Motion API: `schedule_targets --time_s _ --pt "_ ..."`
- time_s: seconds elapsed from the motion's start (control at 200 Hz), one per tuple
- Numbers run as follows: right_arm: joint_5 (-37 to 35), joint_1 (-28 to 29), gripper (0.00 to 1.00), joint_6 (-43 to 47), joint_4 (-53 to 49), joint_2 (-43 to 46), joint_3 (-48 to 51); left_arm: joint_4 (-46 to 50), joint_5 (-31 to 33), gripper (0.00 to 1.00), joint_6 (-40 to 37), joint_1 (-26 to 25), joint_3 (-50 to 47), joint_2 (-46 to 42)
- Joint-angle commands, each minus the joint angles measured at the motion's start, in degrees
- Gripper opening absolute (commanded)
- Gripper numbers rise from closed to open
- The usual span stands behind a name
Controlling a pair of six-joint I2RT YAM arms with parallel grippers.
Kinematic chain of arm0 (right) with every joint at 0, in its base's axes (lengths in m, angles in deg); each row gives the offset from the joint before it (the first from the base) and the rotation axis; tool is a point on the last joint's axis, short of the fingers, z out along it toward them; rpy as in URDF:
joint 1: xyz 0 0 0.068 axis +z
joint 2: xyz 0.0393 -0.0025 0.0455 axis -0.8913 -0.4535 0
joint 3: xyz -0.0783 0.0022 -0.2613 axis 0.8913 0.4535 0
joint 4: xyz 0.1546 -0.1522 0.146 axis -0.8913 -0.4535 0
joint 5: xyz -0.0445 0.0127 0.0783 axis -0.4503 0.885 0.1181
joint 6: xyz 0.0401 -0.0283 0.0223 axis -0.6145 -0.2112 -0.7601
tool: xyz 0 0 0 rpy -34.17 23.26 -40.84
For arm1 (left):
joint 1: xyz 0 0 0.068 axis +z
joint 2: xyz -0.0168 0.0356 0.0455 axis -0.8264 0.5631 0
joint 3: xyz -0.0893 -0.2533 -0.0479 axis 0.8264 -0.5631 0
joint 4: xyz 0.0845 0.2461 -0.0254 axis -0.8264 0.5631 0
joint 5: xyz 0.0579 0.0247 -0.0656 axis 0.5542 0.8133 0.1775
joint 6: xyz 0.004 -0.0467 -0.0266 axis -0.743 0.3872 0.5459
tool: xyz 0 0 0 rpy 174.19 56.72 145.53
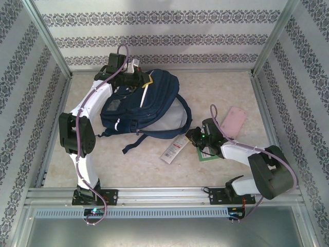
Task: Pack the student bag
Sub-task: Pick up the loose stationery at the center of the table.
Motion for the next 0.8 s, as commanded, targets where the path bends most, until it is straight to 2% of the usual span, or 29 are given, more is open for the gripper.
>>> schedule_targets --time_s 0.0,0.08,0.17,0.24,0.405,0.495,0.66,0.794 --pt "1.3 -0.5 0.2 1.3 2.6 -1.8 1.5 -7.1 -1.2 0.0 2.1 0.7 -0.7 -1.0" --pt "1.8 -0.5 0.2 1.1 3.8 -2.7 2.0 -8.1 -1.2 0.0 2.7 0.7 -1.7 -1.1" --pt "2.0 -0.5 0.06 0.9 4.8 -2.6 2.8 -8.0 -1.3 0.0 2.5 0.7 -1.9 -1.0" --pt "2.0 -0.6 0.0 1.0 4.4 -1.7 3.0 -7.6 -1.3 0.0 2.3 0.7 -1.4 -0.8" --pt "1.5 -1.7 0.0 -1.4 2.0 6.8 4.9 -5.0 -2.1 0.0 1.7 0.8 1.9 -0.7" --pt "0.3 -2.0 0.0 -2.4 -1.1 15.2 4.9 -2.5 -3.2 0.0 1.1 0.7 5.2 -0.2" --pt "-6.2 -2.7 0.0 -1.8 -8.7 31.7 2.3 0.9 -5.1 0.0 0.9 0.9 10.4 0.0" --pt "-10.0 -3.1 0.0 0.9 -8.9 35.6 -0.6 2.5 -6.7 0.0 0.5 0.9 13.3 -0.1"
